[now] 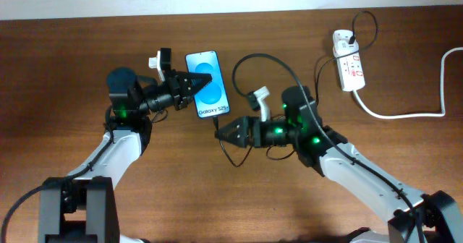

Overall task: Plug charger to phone and switch on socket
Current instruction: 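Lay the phone face-up on the table with the left gripper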

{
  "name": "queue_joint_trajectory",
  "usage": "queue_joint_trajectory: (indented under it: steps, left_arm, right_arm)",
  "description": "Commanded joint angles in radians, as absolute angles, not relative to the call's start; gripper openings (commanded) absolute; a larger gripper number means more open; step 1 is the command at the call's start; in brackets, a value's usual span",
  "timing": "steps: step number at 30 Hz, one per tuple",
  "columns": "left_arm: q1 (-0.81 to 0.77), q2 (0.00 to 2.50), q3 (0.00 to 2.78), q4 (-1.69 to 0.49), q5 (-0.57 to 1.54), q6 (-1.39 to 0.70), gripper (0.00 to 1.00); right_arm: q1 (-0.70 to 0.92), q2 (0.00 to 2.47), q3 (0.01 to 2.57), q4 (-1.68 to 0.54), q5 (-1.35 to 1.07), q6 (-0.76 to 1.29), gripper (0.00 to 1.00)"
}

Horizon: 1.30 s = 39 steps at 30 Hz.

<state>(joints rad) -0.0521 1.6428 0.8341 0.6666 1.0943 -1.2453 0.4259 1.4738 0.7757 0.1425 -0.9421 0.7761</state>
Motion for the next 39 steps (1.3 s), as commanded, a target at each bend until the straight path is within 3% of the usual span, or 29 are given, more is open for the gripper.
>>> queue_joint_trajectory:
  steps: [1, 6, 10, 13, 16, 19, 22, 27, 34, 39]
  left_arm:
    - [-0.049, 1.638, 0.833, 0.626, 1.032, -1.179, 0.0]
    - [-0.049, 1.638, 0.833, 0.414, 0.966, -1.058, 0.0]
    - [-0.056, 1.638, 0.833, 0.309, 0.952, -1.176, 0.0]
    - [-0.089, 1.636, 0.833, 0.459, 1.022, -1.403, 0.0]
    - [-0.142, 1.623, 0.833, 0.649, 1.032, -1.546, 0.0]
    - [-0.197, 1.595, 0.833, 0.696, 1.021, -1.603, 0.0]
    - [-0.209, 1.593, 0.833, 0.641, 1.012, -1.474, 0.0]
    - [-0.209, 1.593, 0.833, 0.235, 0.907, -1.138, 0.0]
    - [-0.208, 1.593, 0.872, 0.113, 0.86, -0.871, 0.0]
    - [-0.209, 1.605, 0.986, -0.175, 0.743, -0.603, 0.0]
  right_arm:
    - [0.319, 1.463, 0.793, 0.148, -0.886, 0.69, 0.98]
    - [0.166, 1.441, 0.81, 0.137, -0.911, 0.684, 0.98]
    - [0.05, 1.335, 0.835, -0.131, -0.827, 0.527, 0.98]
    - [0.008, 1.24, 0.879, -0.417, -0.633, 0.39, 0.98]
    - [-0.007, 1.171, 0.913, -0.569, -0.55, 0.32, 0.98]
    - [-0.019, 1.083, 0.952, -0.685, -0.472, 0.298, 0.98]
    - [-0.035, 0.968, 0.977, -0.757, -0.447, 0.295, 0.98]
    - [-0.034, 0.874, 0.977, -0.841, -0.38, 0.287, 0.98]
    - [-0.034, 0.872, 0.976, -0.97, -0.331, 0.266, 0.98]
    - [-0.034, 0.872, 0.976, -1.015, -0.331, 0.266, 0.99]
